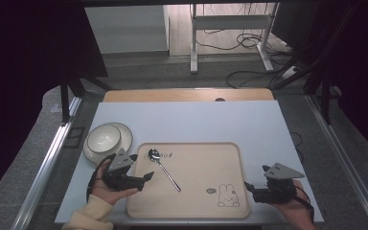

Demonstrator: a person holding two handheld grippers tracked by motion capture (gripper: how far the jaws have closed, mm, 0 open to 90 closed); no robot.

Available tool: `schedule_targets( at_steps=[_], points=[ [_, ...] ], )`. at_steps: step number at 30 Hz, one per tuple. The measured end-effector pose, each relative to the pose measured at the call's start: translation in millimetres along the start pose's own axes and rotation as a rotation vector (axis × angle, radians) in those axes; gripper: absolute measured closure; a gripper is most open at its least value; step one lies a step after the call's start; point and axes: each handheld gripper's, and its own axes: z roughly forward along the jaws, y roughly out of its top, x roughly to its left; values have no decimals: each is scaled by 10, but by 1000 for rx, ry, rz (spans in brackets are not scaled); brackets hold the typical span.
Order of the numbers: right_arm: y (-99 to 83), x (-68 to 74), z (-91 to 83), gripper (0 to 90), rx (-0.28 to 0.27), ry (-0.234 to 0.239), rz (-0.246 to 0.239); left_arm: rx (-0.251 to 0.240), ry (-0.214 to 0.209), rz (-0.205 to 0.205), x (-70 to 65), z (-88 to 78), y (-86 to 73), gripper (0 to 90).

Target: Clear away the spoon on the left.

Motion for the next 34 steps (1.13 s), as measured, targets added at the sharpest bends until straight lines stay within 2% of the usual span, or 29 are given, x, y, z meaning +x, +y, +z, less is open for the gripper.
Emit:
schedule_targets(
  at_steps=[3, 11, 34],
  points=[
    [-2, -6, 0, 141, -3, 0, 2, -8, 33, -41, 60, -109, -105, 174],
    [-5, -12, 14, 141, 6, -1, 7, 1, 71, -64, 78, -255, -287, 179],
    [-7, -23, 12, 132, -2, -4, 18, 13, 83, -51, 86, -221, -310, 180]
  ],
)
